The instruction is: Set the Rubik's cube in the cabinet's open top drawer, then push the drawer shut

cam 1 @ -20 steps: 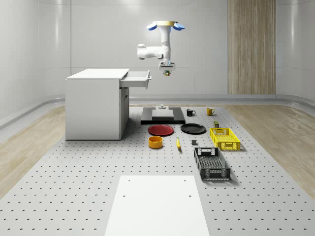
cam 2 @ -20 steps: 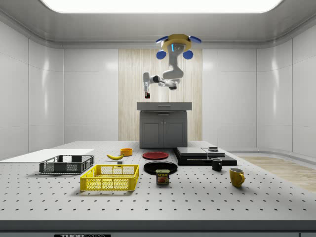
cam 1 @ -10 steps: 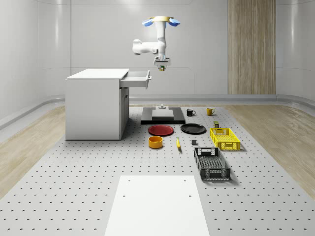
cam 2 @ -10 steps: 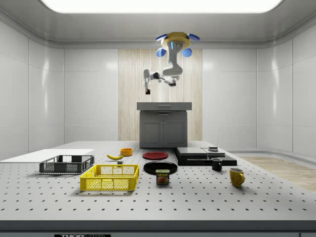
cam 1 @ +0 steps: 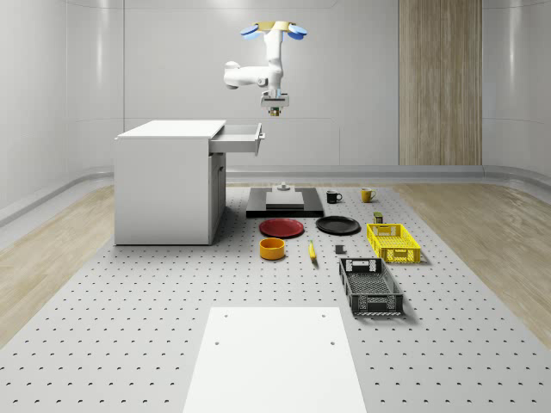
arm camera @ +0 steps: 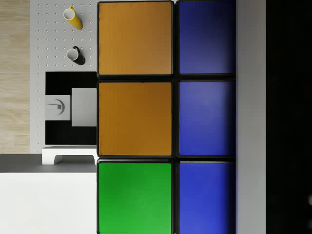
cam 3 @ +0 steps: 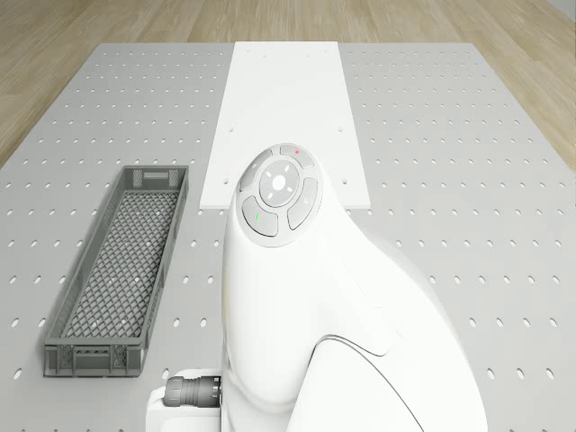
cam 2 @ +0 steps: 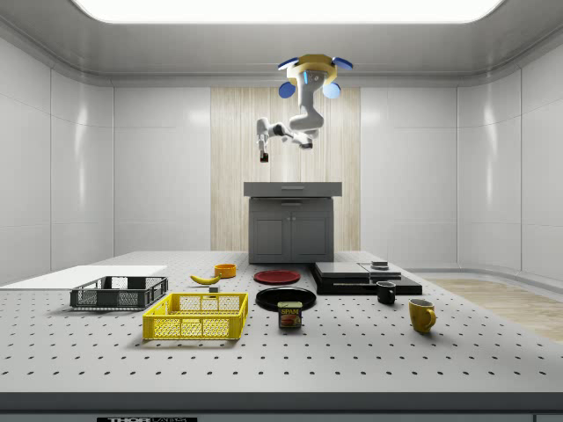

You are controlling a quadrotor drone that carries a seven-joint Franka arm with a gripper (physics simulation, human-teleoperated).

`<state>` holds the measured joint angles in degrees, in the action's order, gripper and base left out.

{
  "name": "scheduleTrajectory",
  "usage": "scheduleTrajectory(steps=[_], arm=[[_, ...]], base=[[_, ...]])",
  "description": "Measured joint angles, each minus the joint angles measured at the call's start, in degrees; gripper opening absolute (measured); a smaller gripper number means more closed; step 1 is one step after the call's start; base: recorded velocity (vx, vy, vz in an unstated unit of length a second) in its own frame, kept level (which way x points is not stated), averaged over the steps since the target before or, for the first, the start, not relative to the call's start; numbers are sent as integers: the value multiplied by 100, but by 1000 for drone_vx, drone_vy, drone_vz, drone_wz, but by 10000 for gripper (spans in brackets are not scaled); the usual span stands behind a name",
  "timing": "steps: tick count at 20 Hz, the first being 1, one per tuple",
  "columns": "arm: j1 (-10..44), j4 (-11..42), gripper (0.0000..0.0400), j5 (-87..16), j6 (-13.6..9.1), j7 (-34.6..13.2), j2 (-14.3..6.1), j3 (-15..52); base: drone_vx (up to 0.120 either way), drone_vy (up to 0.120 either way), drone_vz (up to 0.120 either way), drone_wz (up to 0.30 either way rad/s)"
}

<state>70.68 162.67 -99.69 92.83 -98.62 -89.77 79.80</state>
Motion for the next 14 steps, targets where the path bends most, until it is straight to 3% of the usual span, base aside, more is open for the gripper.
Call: scheduleTrajectory(steps=[3, 7, 14], arm=[[1, 0, 325, 3, 7, -1, -8, 1], [3, -1, 325, 7, 17, -2, -18, 2], [6, -1, 325, 13, 31, -4, -33, 3]], base=[[0, -120, 0, 0], [0, -120, -120, 0], [0, -120, -29, 0]])
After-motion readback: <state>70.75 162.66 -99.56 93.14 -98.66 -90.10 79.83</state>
